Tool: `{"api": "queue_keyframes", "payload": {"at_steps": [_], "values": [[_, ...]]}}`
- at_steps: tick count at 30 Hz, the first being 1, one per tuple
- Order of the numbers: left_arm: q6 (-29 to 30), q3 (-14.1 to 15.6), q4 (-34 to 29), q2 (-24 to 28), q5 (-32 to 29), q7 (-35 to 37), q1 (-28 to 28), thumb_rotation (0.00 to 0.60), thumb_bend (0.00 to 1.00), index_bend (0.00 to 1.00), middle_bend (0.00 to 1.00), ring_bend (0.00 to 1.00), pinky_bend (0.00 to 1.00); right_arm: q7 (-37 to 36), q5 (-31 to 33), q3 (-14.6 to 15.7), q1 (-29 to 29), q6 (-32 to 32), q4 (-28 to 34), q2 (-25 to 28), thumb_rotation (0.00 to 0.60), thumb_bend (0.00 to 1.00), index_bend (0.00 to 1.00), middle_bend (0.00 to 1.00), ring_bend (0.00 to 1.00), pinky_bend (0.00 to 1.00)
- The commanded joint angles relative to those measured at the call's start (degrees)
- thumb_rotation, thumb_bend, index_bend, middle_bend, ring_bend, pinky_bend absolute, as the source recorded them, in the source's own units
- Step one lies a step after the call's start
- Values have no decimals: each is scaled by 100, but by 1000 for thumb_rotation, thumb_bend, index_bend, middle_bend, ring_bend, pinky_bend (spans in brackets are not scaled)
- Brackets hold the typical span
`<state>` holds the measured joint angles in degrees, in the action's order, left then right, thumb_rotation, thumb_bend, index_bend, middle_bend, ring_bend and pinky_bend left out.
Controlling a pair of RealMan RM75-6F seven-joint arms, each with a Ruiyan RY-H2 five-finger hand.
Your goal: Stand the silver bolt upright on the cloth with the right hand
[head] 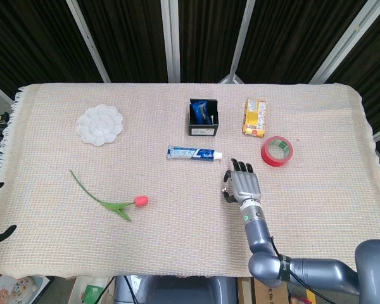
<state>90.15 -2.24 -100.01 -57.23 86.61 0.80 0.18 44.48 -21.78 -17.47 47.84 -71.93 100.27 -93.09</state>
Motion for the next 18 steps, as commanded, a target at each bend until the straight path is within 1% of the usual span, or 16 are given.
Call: {"api": "queue_keyframes", "payload": {"at_steps": [1,4,7,11,13,15,16,17,18], "values": [[2,-3,5,0,-2,4,0,600,248,161,0,0,0,52,36,22,5,-14,79,68,600,361,353,10,16,0],[-11,-10,11,-2,-21,8,6,600,248,161,0,0,0,186,113,68,-3,-89,251,227,600,361,283,9,2,0],[-16,-12,13,-4,-20,15,11,600,248,161,0,0,0,360,252,134,-63,-298,525,511,600,361,212,4,0,0],[-8,-8,9,-5,-14,8,5,600,248,161,0,0,0,120,-23,176,-327,-570,933,947,600,344,140,2,0,0],[5,-2,-1,-6,0,0,-1,600,248,161,0,0,0,-141,-429,279,-580,-794,1191,1253,600,323,126,2,0,0],[25,4,-9,-9,21,-7,-9,600,248,161,0,0,0,-447,-978,488,-891,-1003,1435,1583,600,317,120,2,0,0],[33,8,-12,-11,31,-15,-13,600,248,161,0,0,0,-766,-1384,619,-1124,-1094,1573,1791,600,316,120,2,0,0],[36,11,-15,-13,36,-19,-15,600,248,161,0,0,0,-1000,-1661,710,-1271,-1113,1634,1914,600,316,121,2,0,0],[40,15,-20,-13,43,-24,-18,600,248,161,0,0,0,-1429,-2123,854,-1520,-1143,1693,2113,600,316,121,2,0,0]]}}
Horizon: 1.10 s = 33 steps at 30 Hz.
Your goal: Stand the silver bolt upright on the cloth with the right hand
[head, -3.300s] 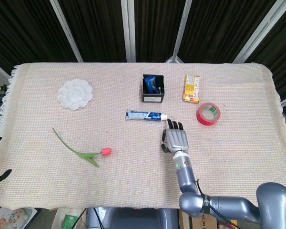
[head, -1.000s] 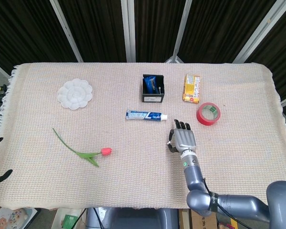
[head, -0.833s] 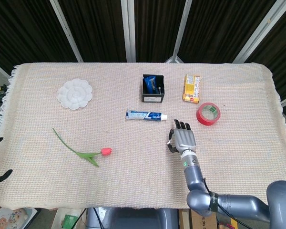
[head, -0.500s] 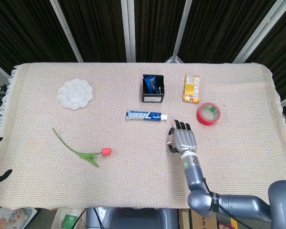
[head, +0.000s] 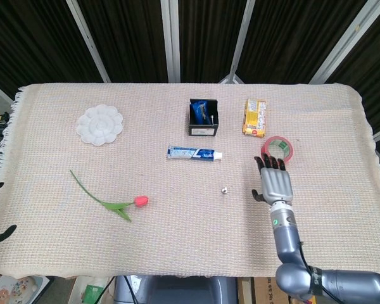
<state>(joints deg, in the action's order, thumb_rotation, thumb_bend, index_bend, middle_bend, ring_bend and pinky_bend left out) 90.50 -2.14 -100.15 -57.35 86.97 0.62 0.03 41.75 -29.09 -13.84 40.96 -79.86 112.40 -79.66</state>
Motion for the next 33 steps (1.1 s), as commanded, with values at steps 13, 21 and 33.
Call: {"api": "queue_keyframes", "payload": {"at_steps": [13,21,33], "values": [[86,8,-45,-14,13,-60,-52,600,248,161,0,0,0,-3590,-5023,2044,-2723,-1389,-866,1486,600,316,120,2,0,0],[66,8,-39,-26,10,-83,-45,600,248,161,0,0,0,-3733,-5459,2153,-3074,-1490,-1463,1320,600,316,121,2,0,0],[40,6,-41,-69,8,-172,-30,600,248,161,0,0,0,-3727,-5818,1962,-3376,-1688,-1716,1242,600,316,120,2,0,0]]}}
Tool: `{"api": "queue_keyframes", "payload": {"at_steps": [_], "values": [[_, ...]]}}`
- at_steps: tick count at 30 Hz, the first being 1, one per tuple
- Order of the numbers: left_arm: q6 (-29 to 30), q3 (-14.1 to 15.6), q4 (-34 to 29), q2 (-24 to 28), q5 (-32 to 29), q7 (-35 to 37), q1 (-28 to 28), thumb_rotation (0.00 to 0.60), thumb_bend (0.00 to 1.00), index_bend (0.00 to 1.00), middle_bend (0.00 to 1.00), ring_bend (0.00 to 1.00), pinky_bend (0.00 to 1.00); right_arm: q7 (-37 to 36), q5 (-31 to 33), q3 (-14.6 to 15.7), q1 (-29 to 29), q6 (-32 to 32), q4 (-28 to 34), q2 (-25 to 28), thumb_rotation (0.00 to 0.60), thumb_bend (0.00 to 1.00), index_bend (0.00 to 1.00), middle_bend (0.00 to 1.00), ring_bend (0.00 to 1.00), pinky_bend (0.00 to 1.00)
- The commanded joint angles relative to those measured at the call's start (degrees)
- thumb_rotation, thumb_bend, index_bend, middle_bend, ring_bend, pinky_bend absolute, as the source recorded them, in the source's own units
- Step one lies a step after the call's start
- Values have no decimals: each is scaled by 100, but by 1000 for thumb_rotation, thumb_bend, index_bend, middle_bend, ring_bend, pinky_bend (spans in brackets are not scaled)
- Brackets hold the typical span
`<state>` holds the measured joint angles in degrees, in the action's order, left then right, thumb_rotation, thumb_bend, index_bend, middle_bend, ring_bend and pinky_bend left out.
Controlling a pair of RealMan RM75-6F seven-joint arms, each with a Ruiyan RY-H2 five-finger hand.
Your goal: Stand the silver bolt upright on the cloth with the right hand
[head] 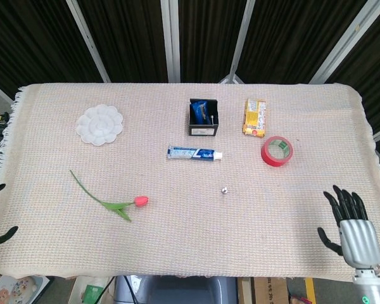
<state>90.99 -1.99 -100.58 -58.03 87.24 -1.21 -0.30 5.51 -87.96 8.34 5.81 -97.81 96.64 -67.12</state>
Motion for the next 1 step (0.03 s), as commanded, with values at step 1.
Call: {"api": "queue_keyframes", "payload": {"at_steps": [1], "values": [[-15,-12,4,1,-31,19,5,600,248,161,0,0,0,-178,246,-406,275,335,-199,-5,600,315,121,2,0,0]]}}
